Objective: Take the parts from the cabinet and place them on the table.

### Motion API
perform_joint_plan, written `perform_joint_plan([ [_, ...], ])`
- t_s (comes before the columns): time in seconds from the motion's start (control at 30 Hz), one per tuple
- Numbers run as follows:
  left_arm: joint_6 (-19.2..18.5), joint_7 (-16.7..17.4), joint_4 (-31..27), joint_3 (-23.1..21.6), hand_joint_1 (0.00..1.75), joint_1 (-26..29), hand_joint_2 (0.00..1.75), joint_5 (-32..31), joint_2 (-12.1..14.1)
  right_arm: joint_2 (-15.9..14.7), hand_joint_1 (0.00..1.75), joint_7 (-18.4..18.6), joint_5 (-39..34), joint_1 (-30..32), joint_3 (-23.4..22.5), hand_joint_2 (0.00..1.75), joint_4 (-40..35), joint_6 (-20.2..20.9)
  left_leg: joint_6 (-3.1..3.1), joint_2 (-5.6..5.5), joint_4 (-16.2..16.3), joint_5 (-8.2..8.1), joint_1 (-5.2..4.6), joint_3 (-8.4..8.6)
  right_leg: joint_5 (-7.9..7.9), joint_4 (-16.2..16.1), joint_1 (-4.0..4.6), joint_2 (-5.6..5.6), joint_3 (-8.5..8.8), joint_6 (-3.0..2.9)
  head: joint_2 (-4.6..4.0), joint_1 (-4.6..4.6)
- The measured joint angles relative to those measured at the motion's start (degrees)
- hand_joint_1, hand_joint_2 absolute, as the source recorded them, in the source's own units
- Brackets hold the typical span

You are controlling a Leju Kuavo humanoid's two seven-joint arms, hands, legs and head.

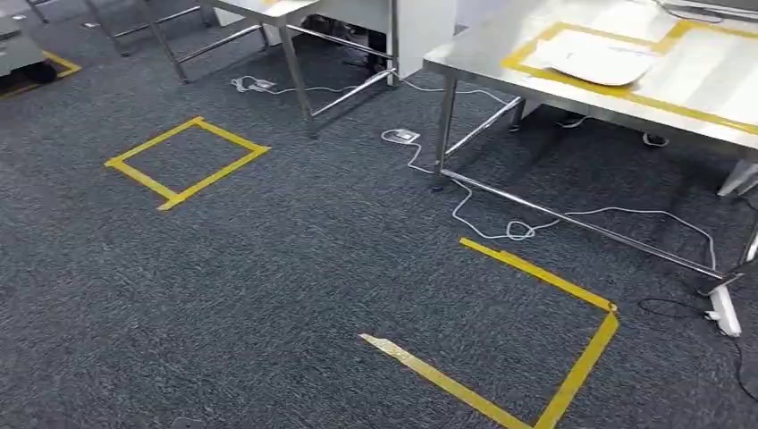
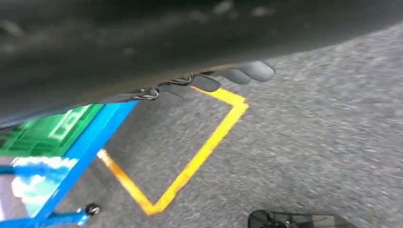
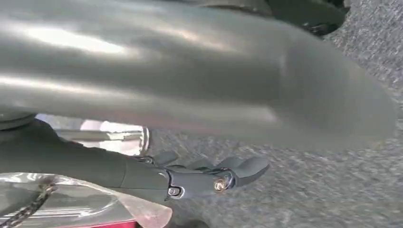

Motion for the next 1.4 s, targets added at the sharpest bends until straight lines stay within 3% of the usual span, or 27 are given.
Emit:
perform_joint_plan([
  [0.03, 0.04, 0.0, 0.07, 0.04, 0.0, 0.16, 0.0, 0.02, 0.0, 0.0, 0.0, 0.0, 0.02, -0.04, -0.02, 0.0, 0.0, 0.02, -0.04, 0.09, -1.3, 1.7, 0.03, 0.56, -0.25, 0.0, 0.0, -0.81, -0.04, 0.05, 0.0, 0.02],
  [0.1, 0.04, 0.0, 0.07, 0.04, 0.0, 0.25, 0.0, 0.02, -0.02, 0.0, 0.0, 0.0, 0.07, -0.1, -0.04, 0.0, 0.0, 0.07, 0.26, 1.12, -9.91, 6.75, -0.01, 4.84, -0.89, -0.01, 0.01, -2.31, 0.68, 0.28, 0.0, 0.02],
  [0.13, 0.07, 0.0, 0.09, 0.04, 0.0, 0.23, 0.0, 0.04, -0.02, 0.0, 0.0, -0.02, 0.11, -0.14, -0.04, 0.0, 0.0, 0.09, 0.63, 3.1, -14.82, 8.5, -0.17, 7.49, -1.2, -0.01, 0.06, -2.88, 1.17, 0.54, 0.0, 0.0],
  [0.17, 0.07, 0.0, 0.09, 0.0, 0.0, 0.06, 0.0, 0.04, -0.02, 0.0, 0.0, -0.02, 0.15, -0.16, -0.09, 0.0, 0.0, 0.09, 1.22, 6.08, -16.92, 7.55, -0.85, 8.59, -1.63, 0.03, 0.45, -3.41, 1.55, 1.03, 0.0, 0.04],
  [0.3, 0.09, 0.0, 0.09, -0.04, 0.0, 0.27, 0.0, 0.24, -0.04, 0.0, 0.0, -0.07, 0.41, -0.58, -0.11, 0.0, 0.0, 0.37, 2.44, 3.24, -17.31, 7.98, -0.98, 8.17, -1.88, -0.51, 0.45, -5.56, 3.17, 2.23, 0.0, 0.2],
  [0.33, 0.09, 0.02, 0.09, -0.04, 0.0, 0.35, 0.0, 0.39, -0.13, -0.02, 0.0, -0.11, 0.59, -0.7, -0.17, 0.0, 0.0, 0.42, 2.87, 2.64, -17.91, 8.44, -0.38, 8.64, -2.59, -0.18, 0.16, -3.81, 2.69, 2.62, 0.0, 0.26],
  [0.37, 0.13, 0.02, 0.09, -0.07, 0.0, 0.31, 0.0, 0.48, -0.13, -0.02, 0.0, -0.22, 0.7, -0.75, -0.15, 0.0, 0.0, 0.57, 3.16, 2.19, -17.95, 8.54, -0.31, 8.6, -4.2, 1.7, 0.17, -0.94, 1.94, 2.66, 0.0, 0.61],
  [0.4, 0.15, 0.04, 0.09, -0.09, 0.0, 0.11, 0.0, 0.61, -0.13, -0.02, 0.0, -0.24, 0.85, -0.73, -0.2, 0.0, 0.02, 0.7, 3.36, 1.43, -17.94, 8.55, -0.31, 8.42, -6.41, 5.73, 0.12, 0.66, 0.01, 2.71, 0.0, 0.83],
  [0.47, 0.15, 0.22, 0.09, -0.24, 0.0, 0.08, 0.0, 0.74, -0.13, -0.02, 0.0, -0.22, 1.07, -0.65, -0.33, 0.0, 0.2, 0.76, 3.49, -0.02, -17.94, 8.46, -0.4, 8.33, -10.08, 15.29, 0.11, 1.71, -5.14, 2.78, 0.0, 0.85],
  [0.5, 0.15, 0.55, 0.09, -0.22, 0.0, 0.14, 0.0, 0.81, -0.13, -0.02, 0.0, -0.26, 1.25, -0.66, -0.35, 0.0, 0.33, 0.83, 3.49, -0.8, -17.93, 8.45, -0.44, 8.41, -10.05, 17.5, 0.12, 1.8, -6.8, 2.82, 0.0, 0.83],
  [0.57, 0.15, 0.74, 0.09, -0.26, 0.0, 0.26, 0.0, 1.09, -0.13, -0.04, 0.0, -0.39, 1.6, -0.71, -0.41, 0.0, 0.39, 0.94, 3.37, -2.47, -17.89, 8.29, -0.44, 8.69, -5.87, 13.82, 0.11, 1.9, -6.17, 2.7, 0.0, 0.85],
  [0.63, 0.15, 0.87, 0.09, -0.63, 0.0, 0.29, 0.0, 1.22, -0.13, -0.04, 0.0, -0.63, 1.9, -0.79, -0.59, 0.0, 0.39, 1.03, 2.99, -4.19, -17.87, 8.04, -0.35, 9.25, 0.33, 3.41, -0.15, 3.76, -1.96, 2.53, 0.0, 0.88],
  [0.67, 0.17, 0.9, 0.11, -0.79, 0.0, 0.28, 0.0, 1.25, -0.13, -0.04, 0.0, -0.72, 1.9, -0.89, -0.68, 0.0, 0.46, 1.05, 2.69, -4.78, -17.78, 7.88, -0.51, 9.24, -0.3, 1.48, -0.36, 6.82, -0.99, 2.52, 0.0, 0.81],
  [0.7, 0.17, 0.87, 0.09, -0.98, 0.0, 0.18, 0.0, 1.25, -0.09, -0.04, 0.0, -0.72, 1.92, -0.89, -0.7, 0.0, 0.5, 1.16, 2.36, -5.58, -17.31, 7.78, -0.55, 8.96, -0.37, 0.33, -0.51, 7.0, -0.73, 2.45, 0.0, 0.77],
  [0.8, 0.2, 0.94, 0.11, -1.14, 0.0, 0.65, 0.0, 1.25, -0.09, -0.04, 0.0, -0.79, 2.01, -1.04, -0.83, 0.0, 0.59, 1.18, 1.27, -7.16, -17.71, 8.15, -0.06, 8.47, -0.36, 0.66, 0.03, 5.41, 0.01, 1.6, 0.0, 0.74],
  [0.83, 0.26, 1.09, 0.11, -1.14, 0.0, 0.71, 0.0, 1.33, -0.04, -0.02, 0.0, -0.81, 2.05, -1.04, -0.83, 0.0, 0.59, 1.2, 1.07, -7.17, -17.32, 7.74, 0.03, 8.51, 0.01, 0.09, -0.49, 4.34, 0.24, 0.98, 0.0, 0.77],
  [0.9, 0.35, 1.27, 0.11, -1.31, 0.0, 0.48, 0.0, 1.57, -0.09, -0.02, 0.0, -0.98, 2.23, -1.04, -0.9, 0.0, 0.59, 1.35, 0.58, -1.92, -12.21, 4.51, -0.34, 5.95, -0.14, -0.07, -0.24, 2.76, 0.48, 0.45, 0.0, -0.22],
  [0.97, 0.39, 1.62, 0.11, -1.57, 0.0, 0.46, 0.0, 1.77, -0.04, -0.02, 0.0, -0.98, 2.45, -0.9, -1.01, 0.0, 0.66, 1.44, 0.27, -0.25, -3.01, 0.48, -0.26, 1.39, -0.41, -0.06, 0.03, 0.82, 0.52, 0.12, 0.0, -0.13],
  [1.0, 0.39, 1.68, 0.11, -1.66, 0.0, 0.59, 0.0, 1.79, -0.04, -0.02, 0.0, -0.98, 2.58, -0.94, -1.11, 0.0, 0.68, 1.44, 0.21, -0.03, 0.14, -0.24, -0.25, -0.24, -0.52, -0.05, 0.14, -0.04, 0.48, 0.04, 0.0, -0.13],
  [1.03, 0.42, 1.75, 0.11, -1.66, 0.0, 0.7, 0.0, 1.86, -0.04, -0.02, 0.0, -0.98, 2.67, -0.99, -1.2, 0.0, 0.68, 1.53, 0.26, 0.02, 0.25, 0.64, -0.24, -0.35, -0.7, -0.04, 0.21, -0.87, 0.5, 0.04, 0.0, -0.11],
  [1.07, 0.46, 1.75, 0.09, -1.68, 0.0, 0.84, 0.0, 1.92, -0.04, -0.02, 0.0, -0.98, 2.8, -1.04, -1.22, 0.0, 0.7, 1.6, 0.42, 0.11, -1.92, 2.61, -0.26, 0.71, -0.93, -0.04, 0.3, -1.59, 0.47, 0.06, 0.0, -0.17],
  [1.13, 0.59, 1.9, 0.09, -1.86, 0.0, 0.96, 0.0, 2.14, -0.04, -0.02, 0.0, -1.05, 3.02, -1.09, -1.27, 0.0, 0.7, 1.77, 1.17, 1.52, -11.31, 7.58, -0.47, 5.68, -1.56, -0.08, 0.45, -3.04, 1.25, 0.25, 0.0, -0.13],
  [1.17, 0.63, 1.92, 0.07, -2.01, 0.0, 0.95, 0.0, 2.27, -0.04, -0.02, 0.0, -1.05, 3.04, -1.1, -1.31, 0.0, 0.7, 1.77, 1.73, 4.06, -15.35, 8.63, -0.83, 7.94, -1.84, -0.09, 0.47, -3.54, 1.71, 0.45, 0.0, -0.13],
  [1.2, 0.66, 1.99, 0.04, -2.2, 0.0, 0.79, 0.0, 2.36, -0.04, -0.02, 0.0, -1.07, 3.06, -1.07, -1.36, 0.0, 0.7, 1.79, 1.97, 5.61, -16.57, 7.5, -1.48, 8.41, -2.2, -0.01, 0.85, -4.39, 1.9, 0.87, 0.0, -0.04],
  [1.33, 0.94, 2.45, -0.04, -2.6, 0.0, 1.35, 0.0, 2.58, -0.07, -0.02, 0.0, -1.2, 3.28, -1.65, -1.44, 0.0, 0.79, 2.01, 2.94, 2.96, -17.34, 8.1, -1.45, 7.95, -2.4, -0.63, 0.99, -6.93, 3.44, 1.81, 0.0, -0.15],
  [1.37, 1.05, 2.69, -0.07, -2.64, 0.0, 1.53, 0.0, 2.75, -0.13, -0.02, 0.0, -1.27, 3.48, -1.8, -1.51, 0.0, 0.81, 2.08, 3.36, 2.48, -17.93, 8.48, -0.93, 8.48, -3.2, -0.37, 0.66, -5.46, 2.99, 2.14, 0.0, -0.09],
  [1.4, 1.11, 2.73, -0.09, -2.8, 0.0, 1.59, 0.0, 2.84, -0.13, -0.02, 0.0, -1.4, 3.59, -1.88, -1.51, 0.0, 0.81, 2.19, 3.52, 1.91, -18.02, 8.55, -0.92, 8.48, -4.71, 1.96, 0.66, -1.94, 2.14, 2.28, 0.0, 0.26],
])
